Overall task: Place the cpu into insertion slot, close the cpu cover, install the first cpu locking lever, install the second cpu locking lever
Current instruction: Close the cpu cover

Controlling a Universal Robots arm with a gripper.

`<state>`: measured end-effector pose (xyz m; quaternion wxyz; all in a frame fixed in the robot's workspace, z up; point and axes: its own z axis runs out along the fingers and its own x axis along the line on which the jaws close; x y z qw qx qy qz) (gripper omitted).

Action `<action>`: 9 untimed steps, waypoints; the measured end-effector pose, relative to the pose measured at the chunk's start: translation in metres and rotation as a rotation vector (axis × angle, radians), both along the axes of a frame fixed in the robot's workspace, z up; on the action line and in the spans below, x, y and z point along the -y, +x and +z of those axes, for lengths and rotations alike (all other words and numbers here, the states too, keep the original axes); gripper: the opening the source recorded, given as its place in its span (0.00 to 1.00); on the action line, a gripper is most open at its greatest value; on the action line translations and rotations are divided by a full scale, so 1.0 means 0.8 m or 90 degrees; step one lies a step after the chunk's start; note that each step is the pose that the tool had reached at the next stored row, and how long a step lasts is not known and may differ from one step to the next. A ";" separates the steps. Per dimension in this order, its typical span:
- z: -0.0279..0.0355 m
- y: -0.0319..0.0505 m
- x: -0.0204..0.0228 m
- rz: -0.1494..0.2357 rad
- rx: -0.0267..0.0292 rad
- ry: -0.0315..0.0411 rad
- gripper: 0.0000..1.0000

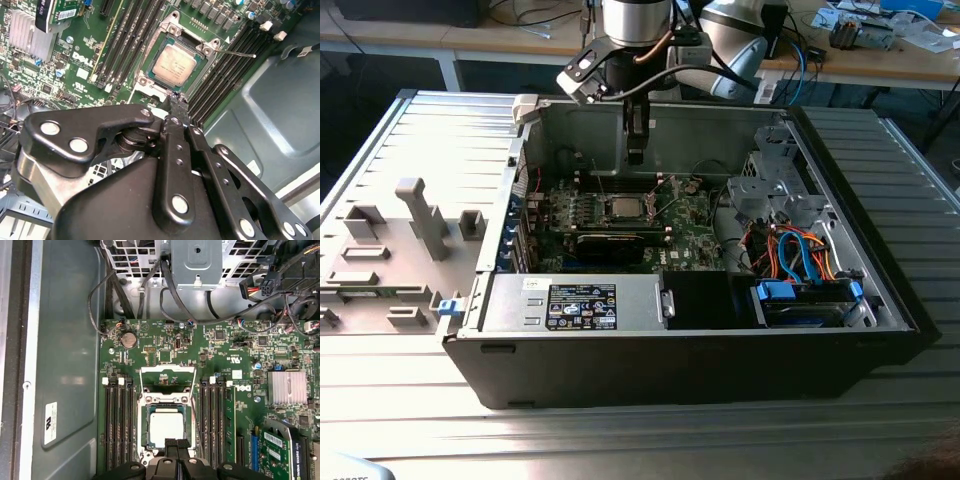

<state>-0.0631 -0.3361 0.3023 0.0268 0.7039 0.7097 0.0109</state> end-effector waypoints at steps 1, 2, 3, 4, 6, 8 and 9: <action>0.0007 0.000 0.0000 0.000 0.0000 0.0000 0.11; 0.0011 0.000 0.0000 0.000 0.0000 0.0001 0.11; 0.0014 0.000 0.0000 0.000 0.0000 0.0000 0.11; 0.0017 0.000 0.0000 0.000 0.0000 0.0000 0.11; 0.0026 0.000 0.0000 0.000 0.0000 0.0000 0.11; 0.0032 0.000 0.0000 0.000 0.0000 0.0000 0.11; 0.0045 0.000 0.0000 0.000 0.0000 -0.0001 0.11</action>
